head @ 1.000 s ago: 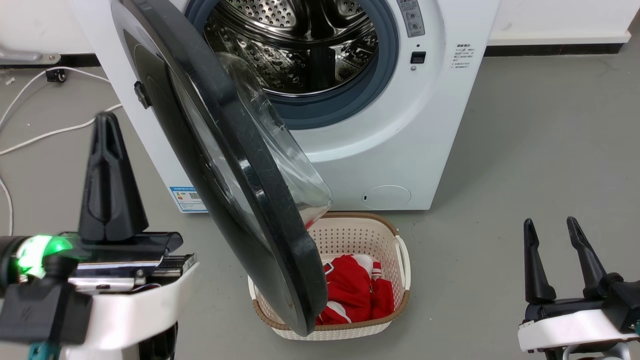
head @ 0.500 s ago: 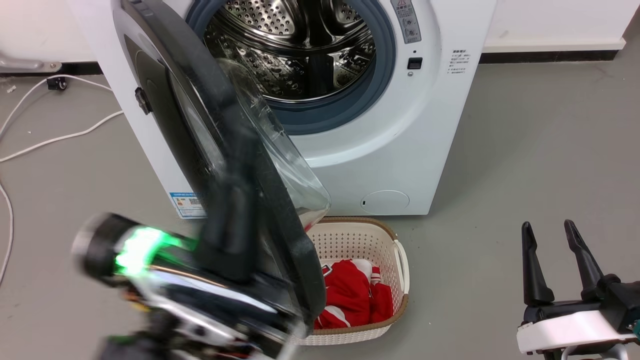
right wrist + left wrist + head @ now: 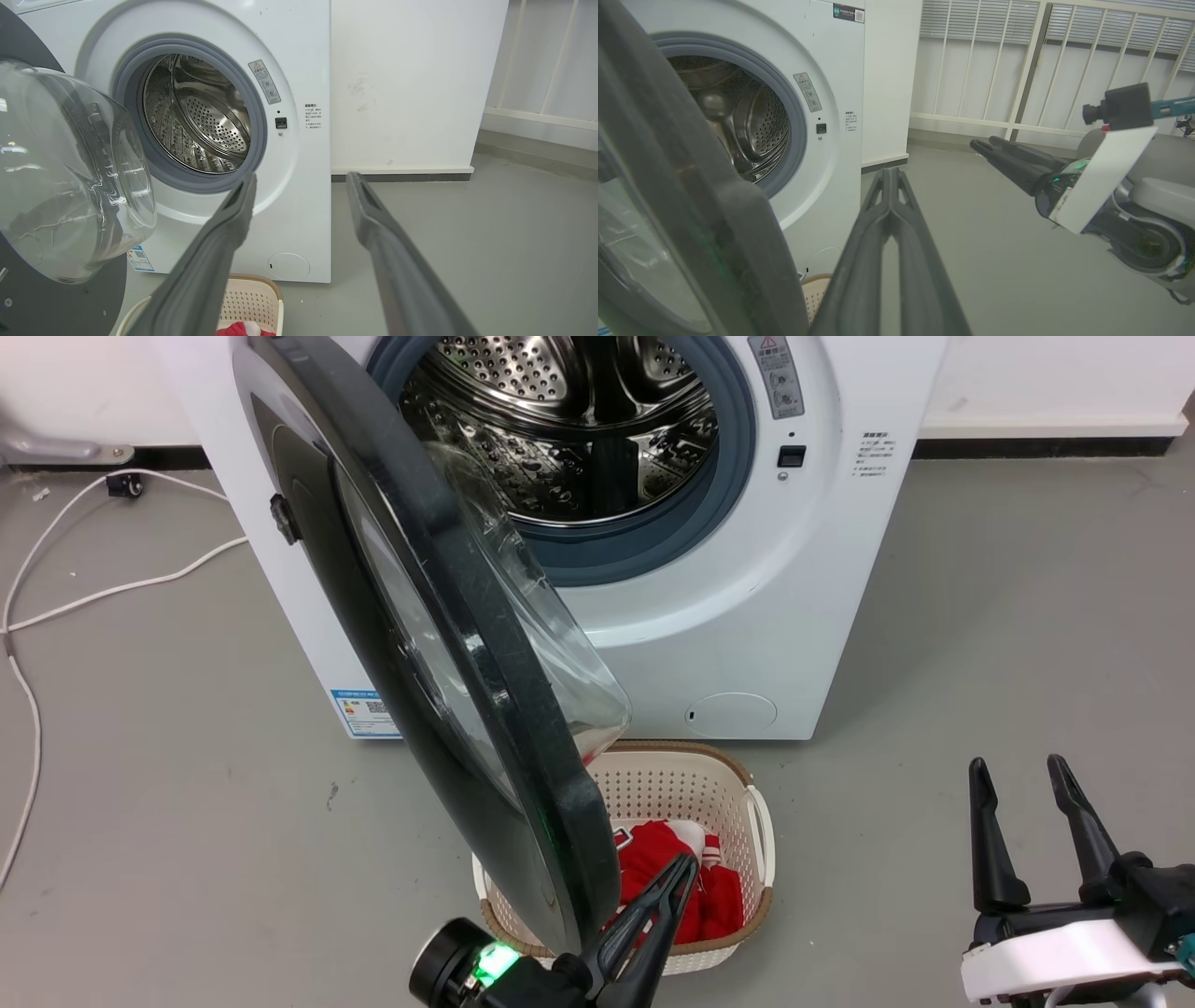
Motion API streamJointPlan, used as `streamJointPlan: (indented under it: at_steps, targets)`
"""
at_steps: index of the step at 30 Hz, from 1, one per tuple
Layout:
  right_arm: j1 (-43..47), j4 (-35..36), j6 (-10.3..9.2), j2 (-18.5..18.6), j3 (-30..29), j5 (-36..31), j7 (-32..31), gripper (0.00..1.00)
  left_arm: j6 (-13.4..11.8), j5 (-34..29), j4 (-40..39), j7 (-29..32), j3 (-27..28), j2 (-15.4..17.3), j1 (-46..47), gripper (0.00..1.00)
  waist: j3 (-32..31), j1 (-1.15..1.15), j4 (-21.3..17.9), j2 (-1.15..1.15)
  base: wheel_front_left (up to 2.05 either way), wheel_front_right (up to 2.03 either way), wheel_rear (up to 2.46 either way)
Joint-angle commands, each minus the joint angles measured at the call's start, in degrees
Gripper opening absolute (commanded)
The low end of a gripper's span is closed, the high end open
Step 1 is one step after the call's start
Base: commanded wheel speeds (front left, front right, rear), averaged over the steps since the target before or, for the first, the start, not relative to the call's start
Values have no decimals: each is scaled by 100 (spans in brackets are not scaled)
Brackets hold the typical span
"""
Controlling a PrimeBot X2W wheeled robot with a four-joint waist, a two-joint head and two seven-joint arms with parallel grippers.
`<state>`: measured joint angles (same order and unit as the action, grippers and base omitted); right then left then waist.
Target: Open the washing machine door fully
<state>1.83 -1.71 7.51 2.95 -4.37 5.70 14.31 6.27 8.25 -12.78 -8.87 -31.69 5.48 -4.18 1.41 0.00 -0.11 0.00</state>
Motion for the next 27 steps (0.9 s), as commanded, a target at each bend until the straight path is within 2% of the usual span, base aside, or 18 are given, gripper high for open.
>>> streamJointPlan:
  at_steps: [1,14,18,27]
  targets:
    - [-3,5,-4,-15,11,52,-1,100,-30,-4,100,41,5,28,-30,0,18,0,16,0,0,0,0]
    - [-100,-86,-4,-14,123,109,-26,100,-642,-15,1073,-434,655,-60,600,0,139,0,-56,0,0,0,0]
    - [-97,-98,-4,-14,96,125,-31,100,-714,-10,1103,-485,707,-43,598,0,157,0,-40,0,0,0,0]
    - [-102,-78,-4,-13,77,118,-60,100,-898,54,925,-527,704,-32,192,0,199,0,375,0,0,0,0]
